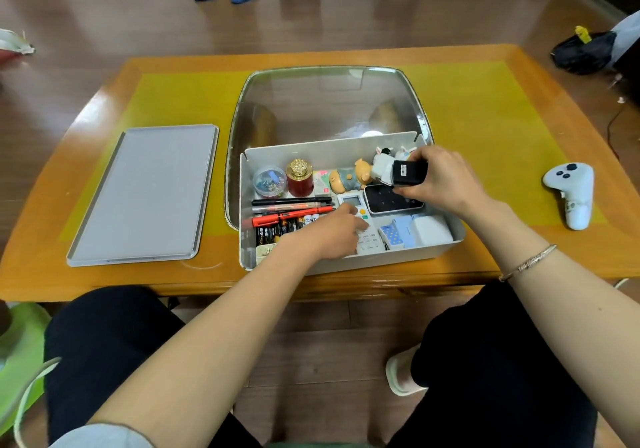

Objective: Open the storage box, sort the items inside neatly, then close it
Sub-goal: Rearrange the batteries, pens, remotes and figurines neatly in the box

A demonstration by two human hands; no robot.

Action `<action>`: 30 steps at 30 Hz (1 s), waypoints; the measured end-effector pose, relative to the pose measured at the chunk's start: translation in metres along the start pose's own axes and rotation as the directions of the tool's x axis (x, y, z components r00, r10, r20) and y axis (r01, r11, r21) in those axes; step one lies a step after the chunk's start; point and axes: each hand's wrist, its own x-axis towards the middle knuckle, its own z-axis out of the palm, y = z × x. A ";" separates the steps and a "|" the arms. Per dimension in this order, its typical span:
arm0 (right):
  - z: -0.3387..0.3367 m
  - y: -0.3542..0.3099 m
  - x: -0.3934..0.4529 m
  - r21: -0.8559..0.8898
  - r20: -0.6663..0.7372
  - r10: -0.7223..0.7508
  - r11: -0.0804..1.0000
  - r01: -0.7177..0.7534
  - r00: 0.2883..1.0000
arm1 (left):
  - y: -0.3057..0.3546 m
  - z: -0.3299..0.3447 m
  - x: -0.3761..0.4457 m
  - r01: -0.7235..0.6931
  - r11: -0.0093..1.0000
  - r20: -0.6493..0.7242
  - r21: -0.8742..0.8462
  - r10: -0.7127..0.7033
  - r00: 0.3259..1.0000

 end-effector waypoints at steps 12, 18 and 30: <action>0.004 -0.012 -0.002 -0.148 0.134 -0.131 0.977 0.151 0.982 | -0.038 -0.024 -0.038 0.095 0.995 -0.320 0.023 -0.083 0.944; 0.010 -0.011 -0.002 -0.246 0.153 -0.159 0.950 0.193 0.975 | -0.054 -0.025 -0.056 0.206 0.974 -0.245 0.094 -0.178 0.953; 0.017 -0.011 -0.003 -0.315 0.153 -0.197 0.919 0.237 0.968 | -0.056 -0.033 -0.055 0.254 0.948 0.017 0.193 -0.262 0.965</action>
